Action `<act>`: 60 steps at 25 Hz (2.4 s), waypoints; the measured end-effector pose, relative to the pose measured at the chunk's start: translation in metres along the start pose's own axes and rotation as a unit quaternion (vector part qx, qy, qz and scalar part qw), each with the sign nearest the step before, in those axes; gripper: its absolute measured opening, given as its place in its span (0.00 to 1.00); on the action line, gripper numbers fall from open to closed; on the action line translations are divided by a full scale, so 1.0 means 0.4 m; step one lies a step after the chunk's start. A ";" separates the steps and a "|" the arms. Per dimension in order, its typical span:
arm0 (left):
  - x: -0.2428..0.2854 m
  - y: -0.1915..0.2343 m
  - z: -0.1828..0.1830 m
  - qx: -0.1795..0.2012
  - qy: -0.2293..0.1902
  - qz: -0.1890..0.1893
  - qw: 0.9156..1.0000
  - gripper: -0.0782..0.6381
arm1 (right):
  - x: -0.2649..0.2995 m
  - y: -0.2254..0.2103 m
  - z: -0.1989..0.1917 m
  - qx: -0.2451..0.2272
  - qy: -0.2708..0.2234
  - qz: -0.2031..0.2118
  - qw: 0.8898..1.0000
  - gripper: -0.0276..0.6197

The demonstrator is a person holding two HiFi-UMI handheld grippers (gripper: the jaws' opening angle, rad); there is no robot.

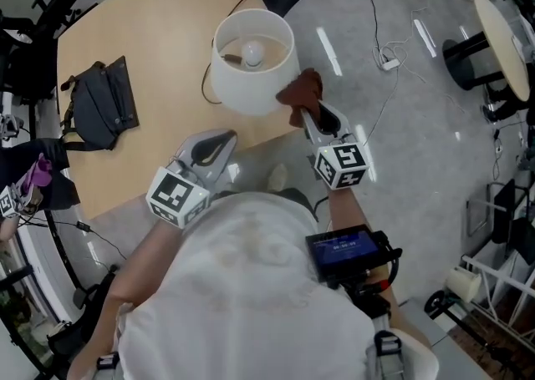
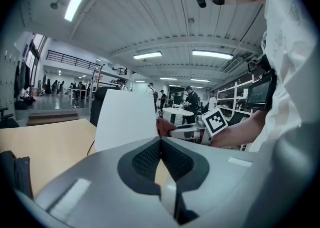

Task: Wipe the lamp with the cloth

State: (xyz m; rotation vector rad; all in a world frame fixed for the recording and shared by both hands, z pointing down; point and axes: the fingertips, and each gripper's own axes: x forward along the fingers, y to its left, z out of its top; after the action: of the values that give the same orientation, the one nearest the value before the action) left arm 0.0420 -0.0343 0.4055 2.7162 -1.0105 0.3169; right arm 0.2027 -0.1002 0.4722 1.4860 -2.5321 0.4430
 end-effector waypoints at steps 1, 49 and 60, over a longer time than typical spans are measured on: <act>0.004 0.000 0.005 0.000 -0.001 -0.001 1.000 0.11 | -0.008 -0.014 0.034 0.010 -0.016 -0.001 1.000 0.23; 0.173 -0.086 0.067 -0.010 -0.007 0.051 0.999 0.11 | 0.130 -0.063 0.410 0.013 -0.099 0.203 0.974 0.23; 0.162 -0.043 0.064 -0.008 -0.001 0.078 0.997 0.11 | 0.217 -0.073 0.248 -0.012 -0.017 0.195 0.981 0.23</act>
State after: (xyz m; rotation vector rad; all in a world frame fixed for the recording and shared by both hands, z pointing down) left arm 0.1044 -0.0685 0.3969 2.6293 -1.2238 0.3307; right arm 0.1860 -0.2182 0.4094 0.9901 -2.8485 0.4384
